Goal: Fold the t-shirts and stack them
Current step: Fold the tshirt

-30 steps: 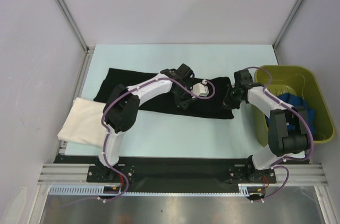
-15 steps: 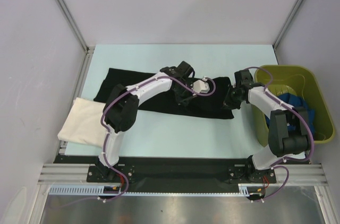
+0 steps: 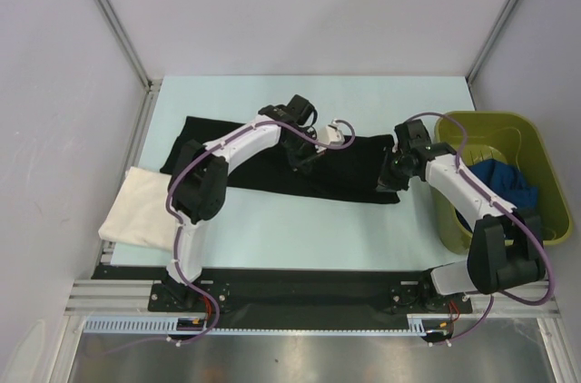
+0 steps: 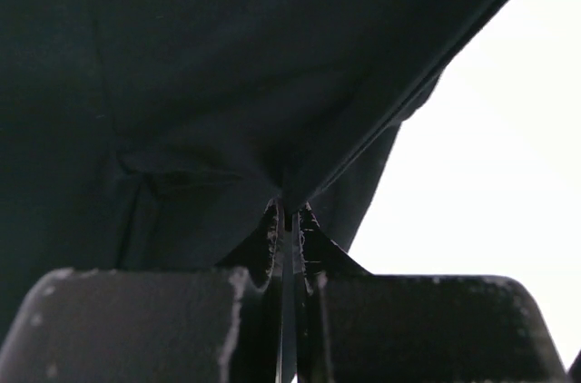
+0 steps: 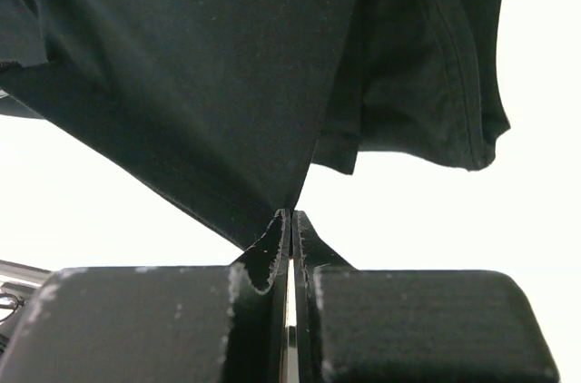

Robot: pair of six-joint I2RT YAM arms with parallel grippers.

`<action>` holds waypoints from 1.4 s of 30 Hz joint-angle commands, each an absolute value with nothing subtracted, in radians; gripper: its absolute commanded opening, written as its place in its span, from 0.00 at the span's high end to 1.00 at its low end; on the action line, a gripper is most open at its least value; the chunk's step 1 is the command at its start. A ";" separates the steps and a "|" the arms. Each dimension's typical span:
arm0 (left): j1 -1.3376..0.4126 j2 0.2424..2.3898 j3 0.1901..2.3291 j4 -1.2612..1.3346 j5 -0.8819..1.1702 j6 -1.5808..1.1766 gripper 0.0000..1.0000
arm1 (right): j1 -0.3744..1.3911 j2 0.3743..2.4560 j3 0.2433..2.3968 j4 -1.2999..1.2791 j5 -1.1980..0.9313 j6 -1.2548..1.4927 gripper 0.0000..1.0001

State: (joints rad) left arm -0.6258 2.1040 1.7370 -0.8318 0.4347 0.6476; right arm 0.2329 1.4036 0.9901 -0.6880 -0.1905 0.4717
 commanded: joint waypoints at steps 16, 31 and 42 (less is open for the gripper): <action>-0.598 2.088 1.767 -0.783 0.451 0.628 1.00 | 0.181 1.471 0.988 -0.692 -0.285 0.477 1.00; -0.574 2.212 1.868 -0.603 0.333 0.428 1.00 | 0.091 1.824 1.298 -0.558 -0.250 0.521 0.99; -0.574 2.283 1.930 -0.572 0.279 0.362 0.96 | 0.051 1.878 1.325 -0.479 -0.222 0.595 0.81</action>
